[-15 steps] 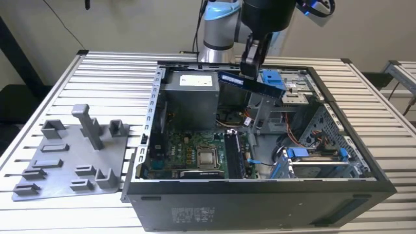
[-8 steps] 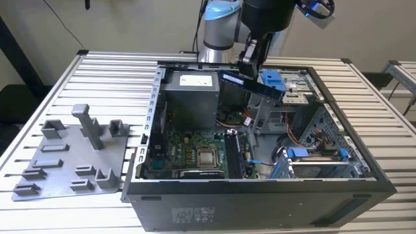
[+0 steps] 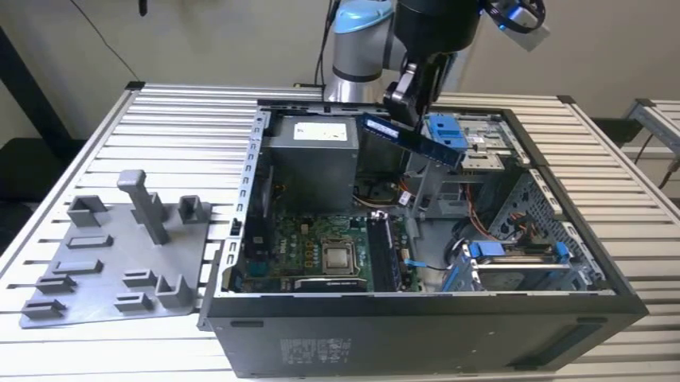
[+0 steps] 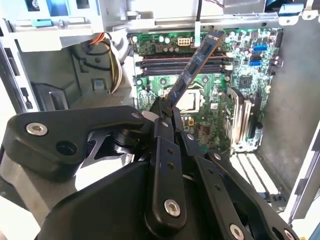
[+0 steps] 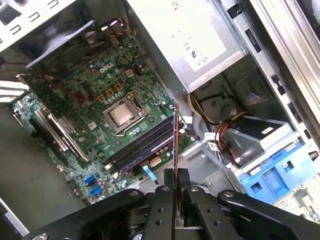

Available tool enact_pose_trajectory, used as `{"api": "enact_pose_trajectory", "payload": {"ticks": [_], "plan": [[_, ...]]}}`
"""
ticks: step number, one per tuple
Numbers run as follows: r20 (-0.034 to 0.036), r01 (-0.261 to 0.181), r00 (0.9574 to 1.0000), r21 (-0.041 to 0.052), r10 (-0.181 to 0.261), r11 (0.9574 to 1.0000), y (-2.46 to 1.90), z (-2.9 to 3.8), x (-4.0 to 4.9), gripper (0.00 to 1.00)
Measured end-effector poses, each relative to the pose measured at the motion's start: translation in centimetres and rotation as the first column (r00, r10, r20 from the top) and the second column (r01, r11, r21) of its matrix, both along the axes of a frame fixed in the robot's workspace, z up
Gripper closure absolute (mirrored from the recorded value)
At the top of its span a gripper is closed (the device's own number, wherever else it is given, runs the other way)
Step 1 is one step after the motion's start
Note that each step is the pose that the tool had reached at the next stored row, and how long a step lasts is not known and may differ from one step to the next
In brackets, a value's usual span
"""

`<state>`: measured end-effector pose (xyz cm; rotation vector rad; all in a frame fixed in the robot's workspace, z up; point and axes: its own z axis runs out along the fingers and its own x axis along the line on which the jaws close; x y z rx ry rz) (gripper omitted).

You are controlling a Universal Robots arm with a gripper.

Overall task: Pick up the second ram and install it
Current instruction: 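Insert the second ram into the second slot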

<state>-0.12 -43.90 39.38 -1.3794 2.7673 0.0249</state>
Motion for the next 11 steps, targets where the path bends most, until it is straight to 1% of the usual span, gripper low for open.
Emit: {"api": "enact_pose_trajectory", "payload": {"ticks": [3, 6, 9, 11], "plan": [[-0.0001, 0.037, 0.9993, -0.0006, -0.037, 0.9993, 0.0, 0.0, 0.0, 0.86], [-0.0004, 0.075, 0.9972, -0.0011, -0.075, 0.9972, 0.0, -0.01, 0.0, 0.86], [-0.0009, 0.113, 0.9936, -0.0017, -0.113, 0.9936, 0.0, -0.02, 0.0, 0.86], [-0.0012, 0.139, 0.9903, -0.002, -0.139, 0.9903, 0.0, -0.03, 0.0, 0.86]]}}
